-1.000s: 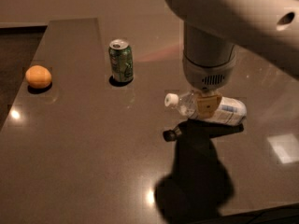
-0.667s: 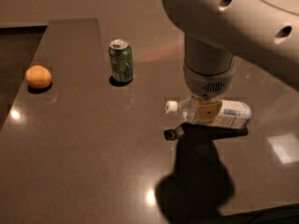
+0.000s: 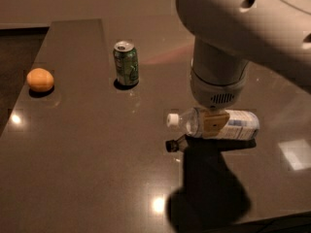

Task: Knock blue plastic bottle over

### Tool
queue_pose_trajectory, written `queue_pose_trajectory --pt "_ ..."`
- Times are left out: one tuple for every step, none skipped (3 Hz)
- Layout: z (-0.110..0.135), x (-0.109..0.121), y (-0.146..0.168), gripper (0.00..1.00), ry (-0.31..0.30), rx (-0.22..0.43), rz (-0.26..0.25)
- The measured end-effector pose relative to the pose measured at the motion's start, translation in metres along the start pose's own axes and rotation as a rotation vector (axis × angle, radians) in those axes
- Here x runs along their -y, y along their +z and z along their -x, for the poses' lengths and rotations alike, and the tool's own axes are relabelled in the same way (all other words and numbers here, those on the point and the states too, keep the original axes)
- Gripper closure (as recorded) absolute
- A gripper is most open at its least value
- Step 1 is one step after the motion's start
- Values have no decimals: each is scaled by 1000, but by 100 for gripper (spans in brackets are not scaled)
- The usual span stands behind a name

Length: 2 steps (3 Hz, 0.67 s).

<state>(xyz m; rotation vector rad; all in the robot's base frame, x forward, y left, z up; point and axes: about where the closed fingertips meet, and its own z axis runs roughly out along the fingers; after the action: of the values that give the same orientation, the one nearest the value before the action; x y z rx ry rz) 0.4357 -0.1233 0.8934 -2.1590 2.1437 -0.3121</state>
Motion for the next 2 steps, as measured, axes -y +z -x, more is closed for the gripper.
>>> queue_pose_trajectory --pt "12 -8 -1 0 -18 44 22" --pt "20 -18 7 0 -32 62 56"
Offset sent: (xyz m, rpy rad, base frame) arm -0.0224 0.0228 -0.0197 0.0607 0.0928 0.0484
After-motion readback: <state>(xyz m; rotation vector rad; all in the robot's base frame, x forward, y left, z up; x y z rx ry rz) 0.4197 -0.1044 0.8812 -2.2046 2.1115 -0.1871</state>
